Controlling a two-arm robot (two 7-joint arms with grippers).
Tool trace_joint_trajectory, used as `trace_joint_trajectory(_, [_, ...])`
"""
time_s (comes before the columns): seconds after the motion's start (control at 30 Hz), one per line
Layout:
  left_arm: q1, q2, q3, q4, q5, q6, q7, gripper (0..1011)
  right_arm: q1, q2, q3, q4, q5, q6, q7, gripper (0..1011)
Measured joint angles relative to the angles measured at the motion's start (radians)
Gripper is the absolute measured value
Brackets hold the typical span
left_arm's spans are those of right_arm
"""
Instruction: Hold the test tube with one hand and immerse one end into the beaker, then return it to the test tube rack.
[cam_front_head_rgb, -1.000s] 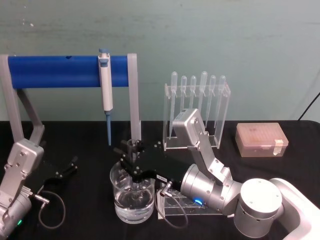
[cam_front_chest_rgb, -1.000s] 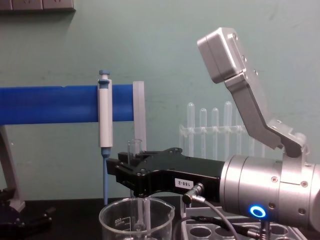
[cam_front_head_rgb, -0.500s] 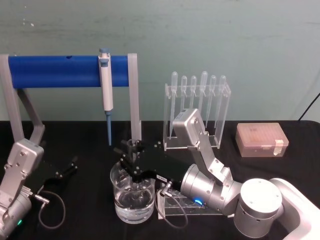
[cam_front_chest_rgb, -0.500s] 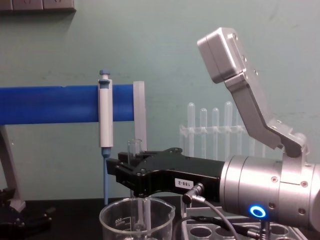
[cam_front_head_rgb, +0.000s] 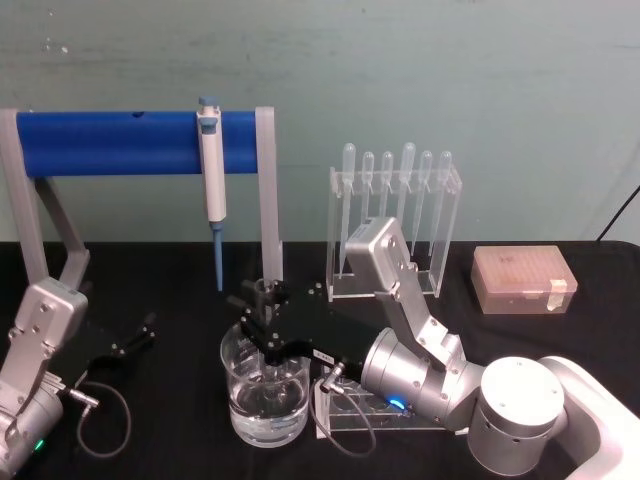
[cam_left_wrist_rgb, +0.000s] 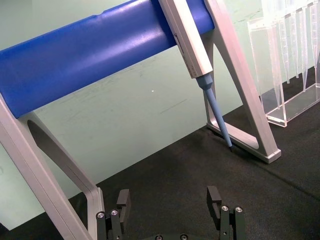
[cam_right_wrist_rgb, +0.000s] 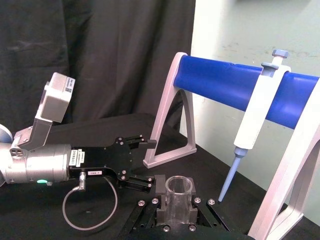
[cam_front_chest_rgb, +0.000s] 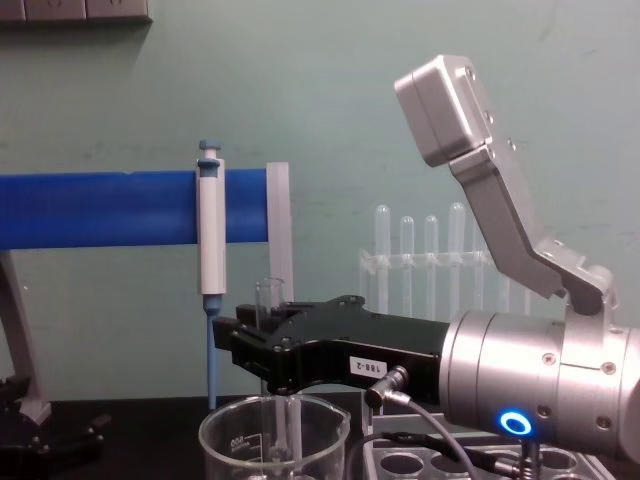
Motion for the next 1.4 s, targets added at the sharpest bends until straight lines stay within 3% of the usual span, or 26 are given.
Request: trace_joint_trajectory(1.4, [0.000, 0.000, 0.000, 0.000, 0.000, 0.000, 0.000, 1000, 0.000, 0.000, 0.000, 0.000, 0.000, 0.000, 0.000, 217])
